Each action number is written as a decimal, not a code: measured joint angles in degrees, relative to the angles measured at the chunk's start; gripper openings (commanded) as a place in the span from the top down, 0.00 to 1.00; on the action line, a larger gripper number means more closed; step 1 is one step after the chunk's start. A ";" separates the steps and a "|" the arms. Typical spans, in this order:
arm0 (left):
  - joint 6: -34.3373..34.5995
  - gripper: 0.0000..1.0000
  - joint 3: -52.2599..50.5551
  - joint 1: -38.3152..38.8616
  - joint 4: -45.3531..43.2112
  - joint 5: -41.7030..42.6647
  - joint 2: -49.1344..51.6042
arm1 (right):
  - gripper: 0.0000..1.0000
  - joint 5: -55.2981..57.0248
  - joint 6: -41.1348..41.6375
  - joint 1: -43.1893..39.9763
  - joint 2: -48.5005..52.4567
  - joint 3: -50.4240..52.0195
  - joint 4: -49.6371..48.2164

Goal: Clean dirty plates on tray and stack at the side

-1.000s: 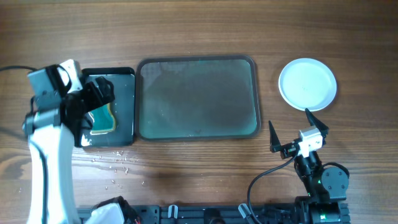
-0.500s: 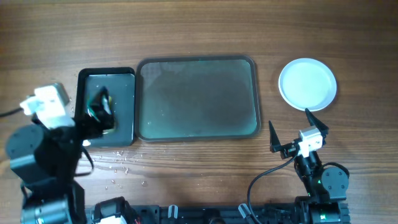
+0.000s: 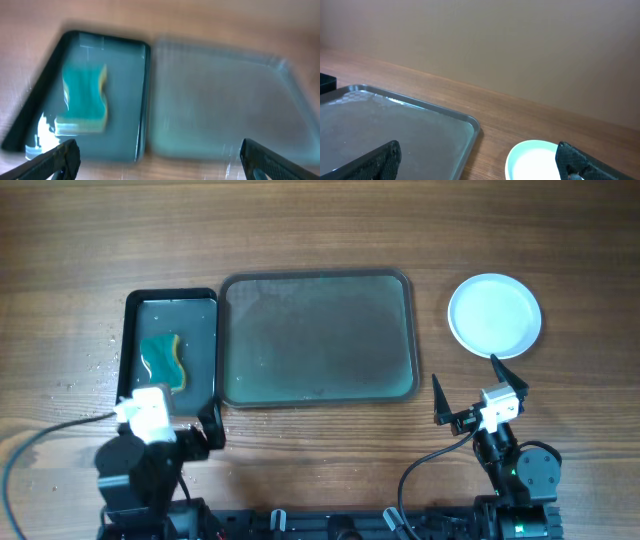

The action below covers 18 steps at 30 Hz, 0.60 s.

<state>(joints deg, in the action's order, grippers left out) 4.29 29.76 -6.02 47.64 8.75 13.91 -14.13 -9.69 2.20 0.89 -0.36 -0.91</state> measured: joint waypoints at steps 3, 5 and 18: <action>0.02 0.00 -3.10 0.00 7.87 -0.85 -2.84 | 0.00 0.00 0.00 0.00 0.00 0.00 0.02; 0.02 0.00 -3.63 0.00 9.60 -1.49 -4.28 | 0.00 0.00 0.00 0.00 0.00 0.00 0.04; 0.00 0.00 -3.96 5.20 -2.25 -2.89 -11.78 | 0.00 0.00 0.00 0.00 0.00 0.00 0.04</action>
<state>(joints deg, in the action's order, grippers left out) 4.29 25.80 -0.82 45.39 5.87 2.13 -14.13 -9.69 2.20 0.89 -0.36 -0.86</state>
